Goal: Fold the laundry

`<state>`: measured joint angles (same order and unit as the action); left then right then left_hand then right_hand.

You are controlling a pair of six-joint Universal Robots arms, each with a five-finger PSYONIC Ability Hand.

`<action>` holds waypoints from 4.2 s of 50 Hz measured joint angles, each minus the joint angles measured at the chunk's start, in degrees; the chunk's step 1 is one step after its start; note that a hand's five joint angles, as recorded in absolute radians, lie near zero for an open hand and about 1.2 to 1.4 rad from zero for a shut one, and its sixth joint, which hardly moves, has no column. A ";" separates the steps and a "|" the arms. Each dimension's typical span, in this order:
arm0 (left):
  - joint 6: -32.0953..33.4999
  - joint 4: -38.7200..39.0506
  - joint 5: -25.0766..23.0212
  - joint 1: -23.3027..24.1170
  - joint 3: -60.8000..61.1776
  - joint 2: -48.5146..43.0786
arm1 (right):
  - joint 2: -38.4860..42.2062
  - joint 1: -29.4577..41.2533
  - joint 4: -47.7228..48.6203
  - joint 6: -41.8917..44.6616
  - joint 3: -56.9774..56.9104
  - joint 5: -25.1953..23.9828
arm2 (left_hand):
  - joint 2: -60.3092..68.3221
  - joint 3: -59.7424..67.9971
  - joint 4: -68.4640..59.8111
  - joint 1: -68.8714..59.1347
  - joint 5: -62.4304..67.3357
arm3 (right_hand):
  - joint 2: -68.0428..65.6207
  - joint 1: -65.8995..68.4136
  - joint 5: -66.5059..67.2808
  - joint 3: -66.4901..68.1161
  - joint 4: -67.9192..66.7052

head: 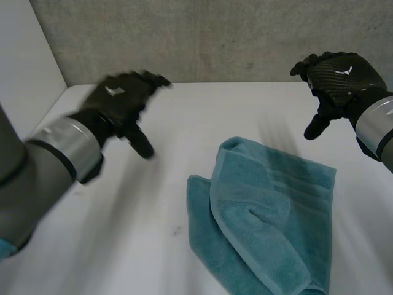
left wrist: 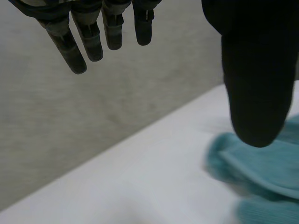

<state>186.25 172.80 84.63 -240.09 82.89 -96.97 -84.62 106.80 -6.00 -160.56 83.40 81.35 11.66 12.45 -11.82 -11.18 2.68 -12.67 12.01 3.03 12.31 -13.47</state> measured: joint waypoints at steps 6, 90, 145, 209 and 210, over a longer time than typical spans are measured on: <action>0.94 0.71 -2.15 5.93 2.57 -1.88 | 0.87 -0.47 -0.04 6.36 0.40 0.56 | 0.00 0.00 0.00 0.00 0.00 | 0.00 0.00 0.00 0.00 0.00; 23.80 11.95 -8.67 -29.13 23.75 5.04 | 14.61 -8.89 5.06 11.15 13.39 -8.03 | 56.84 55.75 -56.67 -51.77 52.40 | 0.00 0.00 0.00 0.00 0.00; -2.67 37.78 -11.30 -27.60 15.81 -12.14 | 11.55 -4.04 26.27 6.00 14.19 -5.55 | 57.02 55.97 -56.72 -51.77 52.40 | -54.81 43.62 53.10 55.83 -54.88; 21.24 35.65 14.35 -17.06 17.87 -23.17 | 12.95 -4.09 26.32 9.18 21.37 -5.79 | 18.58 17.69 -18.58 -19.30 17.57 | -54.81 43.62 53.10 55.83 -54.88; 21.62 35.61 14.33 -17.66 18.01 -23.17 | 12.96 -4.12 26.34 9.14 21.25 -5.63 | 22.29 21.19 -22.06 -23.17 20.86 | -54.81 43.62 53.10 55.83 -54.88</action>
<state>207.86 208.42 98.96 -257.75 100.90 -120.14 -71.66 102.68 20.33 -151.42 104.64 75.72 33.96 33.64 -33.88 -34.35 23.54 -67.48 55.63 56.12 68.14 -68.35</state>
